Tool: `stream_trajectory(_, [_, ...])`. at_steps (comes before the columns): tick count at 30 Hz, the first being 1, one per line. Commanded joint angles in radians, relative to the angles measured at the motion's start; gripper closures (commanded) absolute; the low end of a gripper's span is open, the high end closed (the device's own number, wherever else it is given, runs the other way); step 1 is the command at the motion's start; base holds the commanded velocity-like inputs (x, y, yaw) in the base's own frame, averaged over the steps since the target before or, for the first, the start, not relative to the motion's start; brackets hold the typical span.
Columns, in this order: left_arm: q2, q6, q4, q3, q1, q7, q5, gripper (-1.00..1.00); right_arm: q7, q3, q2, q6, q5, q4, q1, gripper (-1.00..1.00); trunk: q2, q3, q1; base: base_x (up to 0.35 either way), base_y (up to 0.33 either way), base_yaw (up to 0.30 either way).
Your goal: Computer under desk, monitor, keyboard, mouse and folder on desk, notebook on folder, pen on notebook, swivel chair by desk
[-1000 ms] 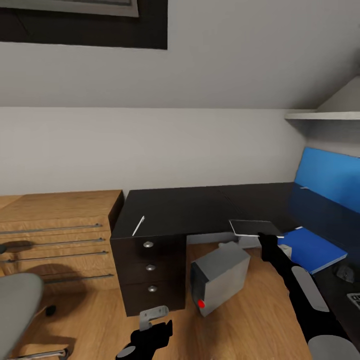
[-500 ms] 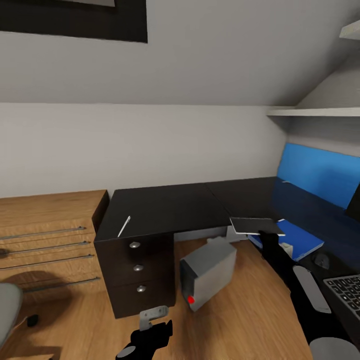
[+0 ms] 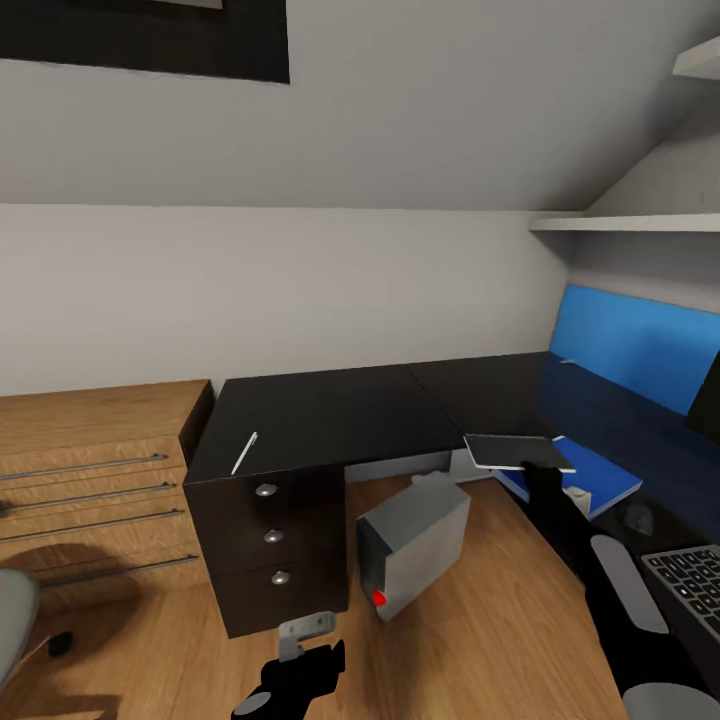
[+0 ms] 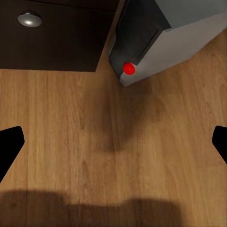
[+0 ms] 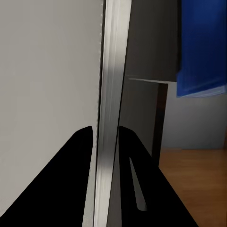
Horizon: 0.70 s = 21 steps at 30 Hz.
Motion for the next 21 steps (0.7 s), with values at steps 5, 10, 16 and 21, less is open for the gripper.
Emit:
stream_trajectory(5, [0.0, 0.001, -0.001, -0.001, -0.001, 0.009, 0.011, -1.0, -0.007, -0.048, 0.001, 0.004, -0.011, -0.001, -0.001, 1.0, -0.001, -0.001, 0.0, 0.0, 0.0, 0.0])
stream_trajectory(10, [0.0, 0.001, -0.001, -0.001, -0.001, 0.009, 0.011, -1.0, -0.008, -0.064, 0.001, 0.001, -0.01, -0.001, -0.001, 1.0, -0.001, -0.001, 0.0, 0.0, 0.0, 0.0])
stream_trajectory(16, [-0.001, 0.001, 0.0, -0.001, -0.001, 0.009, 0.011, -1.0, -0.011, -0.063, 0.003, -0.188, -0.007, 0.0, -0.001, 1.0, -0.001, -0.001, 0.0, 0.0, 0.0, 0.0])
stream_trajectory(21, [-0.001, 0.001, 0.0, -0.001, -0.001, 0.009, 0.011, -1.0, -0.016, -0.056, 0.004, -0.269, -0.007, 0.001, -0.001, 1.0, -0.001, -0.001, 0.0, 0.0, 0.0, 0.0])
